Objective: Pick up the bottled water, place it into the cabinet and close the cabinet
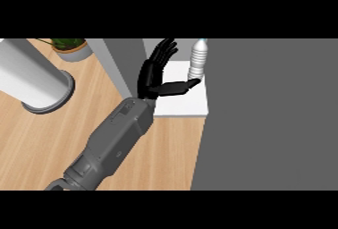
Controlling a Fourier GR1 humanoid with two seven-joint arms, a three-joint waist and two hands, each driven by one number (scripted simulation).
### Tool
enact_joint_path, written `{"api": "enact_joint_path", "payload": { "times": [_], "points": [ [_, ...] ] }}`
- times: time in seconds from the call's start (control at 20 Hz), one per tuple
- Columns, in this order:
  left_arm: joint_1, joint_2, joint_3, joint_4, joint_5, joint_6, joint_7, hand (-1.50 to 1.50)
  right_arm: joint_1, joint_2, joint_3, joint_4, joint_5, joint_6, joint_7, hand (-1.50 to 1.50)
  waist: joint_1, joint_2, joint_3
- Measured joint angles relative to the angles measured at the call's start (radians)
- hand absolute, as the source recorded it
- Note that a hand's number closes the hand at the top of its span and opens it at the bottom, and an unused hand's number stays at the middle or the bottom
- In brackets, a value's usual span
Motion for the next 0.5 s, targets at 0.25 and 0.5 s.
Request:
{"api": "enact_joint_path", "payload": {
  "times": [0.25, 0.5],
  "points": [
    [0.192, 0.02, -0.066, -0.232, -0.027, 0.04, 0.049, 1.5, 0.003, -0.026, 0.003, -0.003, 0.007, 0.014, -0.008, -1.5, 0.018, -0.006, 0.0],
    [0.364, 0.092, -0.123, -0.449, -0.051, 0.056, 0.098, 1.5, -0.022, -0.097, 0.024, -0.001, 0.015, 0.068, 0.029, 1.5, 0.026, -0.006, 0.0]
  ]
}}
